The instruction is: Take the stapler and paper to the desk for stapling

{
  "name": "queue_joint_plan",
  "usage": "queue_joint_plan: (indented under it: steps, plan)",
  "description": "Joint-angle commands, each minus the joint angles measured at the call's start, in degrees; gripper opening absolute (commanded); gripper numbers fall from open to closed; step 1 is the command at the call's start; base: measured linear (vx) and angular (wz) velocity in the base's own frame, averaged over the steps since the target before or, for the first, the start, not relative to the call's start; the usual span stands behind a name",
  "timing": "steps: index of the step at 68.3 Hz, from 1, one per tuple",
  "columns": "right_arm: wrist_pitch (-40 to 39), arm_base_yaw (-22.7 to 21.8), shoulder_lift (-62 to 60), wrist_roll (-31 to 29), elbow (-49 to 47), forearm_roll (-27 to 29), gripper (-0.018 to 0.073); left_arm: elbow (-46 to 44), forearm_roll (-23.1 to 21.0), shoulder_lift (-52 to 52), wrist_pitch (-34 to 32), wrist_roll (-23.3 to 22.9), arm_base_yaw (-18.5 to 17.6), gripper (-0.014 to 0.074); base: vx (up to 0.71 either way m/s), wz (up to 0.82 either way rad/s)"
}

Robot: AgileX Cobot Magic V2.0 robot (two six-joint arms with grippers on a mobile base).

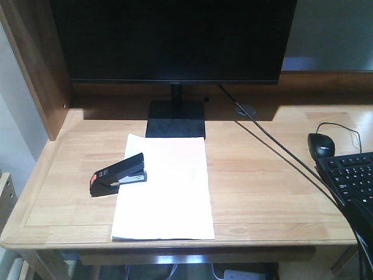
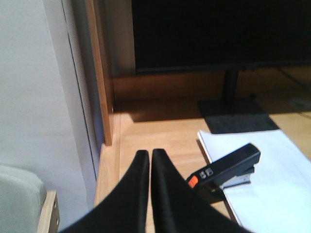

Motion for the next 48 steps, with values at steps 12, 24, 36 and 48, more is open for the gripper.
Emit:
queue_joint_plan:
  steps: [12, 24, 36, 48]
  plan:
    - [1.07, -0.01, 0.52, -0.06, -1.65, -1.19, 0.0568, 0.88, -2.08, -10.74, -2.17, -0.58, -0.40, -0.0006, 0.00, 0.00]
    - [1.07, -0.01, 0.52, -0.06, -1.65, -1.19, 0.0568, 0.88, -2.02, -11.73, -2.17, -0.58, -0.40, -0.0006, 0.00, 0.00]
    - [1.07, -0.01, 0.52, -0.06, -1.65, -1.19, 0.0568, 0.88, -2.02, -11.73, -2.17, -0.58, -0.40, -0.0006, 0.00, 0.00]
    - [1.07, -0.01, 0.52, -0.06, -1.65, -1.19, 0.0568, 0.88, -2.02, -11.73, -2.17, -0.58, -0.40, -0.0006, 0.00, 0.00]
